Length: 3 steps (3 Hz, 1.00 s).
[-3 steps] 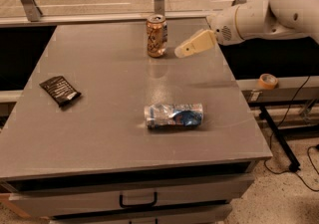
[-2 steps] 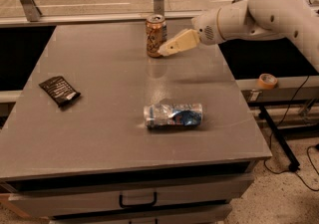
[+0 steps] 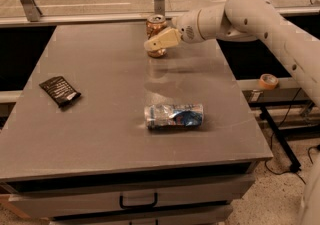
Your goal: Move orange can near rxbar chocolate
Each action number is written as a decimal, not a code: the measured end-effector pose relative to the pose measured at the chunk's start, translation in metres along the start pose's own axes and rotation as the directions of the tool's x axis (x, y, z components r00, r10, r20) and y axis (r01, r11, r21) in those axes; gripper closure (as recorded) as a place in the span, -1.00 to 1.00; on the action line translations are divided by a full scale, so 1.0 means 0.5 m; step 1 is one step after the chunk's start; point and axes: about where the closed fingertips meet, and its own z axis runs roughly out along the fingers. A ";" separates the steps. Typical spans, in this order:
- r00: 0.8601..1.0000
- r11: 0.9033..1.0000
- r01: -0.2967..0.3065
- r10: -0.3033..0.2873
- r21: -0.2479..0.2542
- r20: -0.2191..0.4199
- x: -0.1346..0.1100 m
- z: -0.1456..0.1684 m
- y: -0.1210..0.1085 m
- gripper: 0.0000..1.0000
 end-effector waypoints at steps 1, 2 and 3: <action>0.998 0.999 0.038 -0.038 -0.007 0.043 -0.021 0.028 -0.014 -0.22; 0.993 0.994 0.094 -0.091 -0.052 0.070 -0.038 0.054 0.003 0.23; 0.983 0.978 0.139 -0.117 -0.156 0.142 -0.091 0.053 0.068 0.69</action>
Offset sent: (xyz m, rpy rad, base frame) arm 0.0154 0.0429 0.0102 0.0189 -0.1375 0.1701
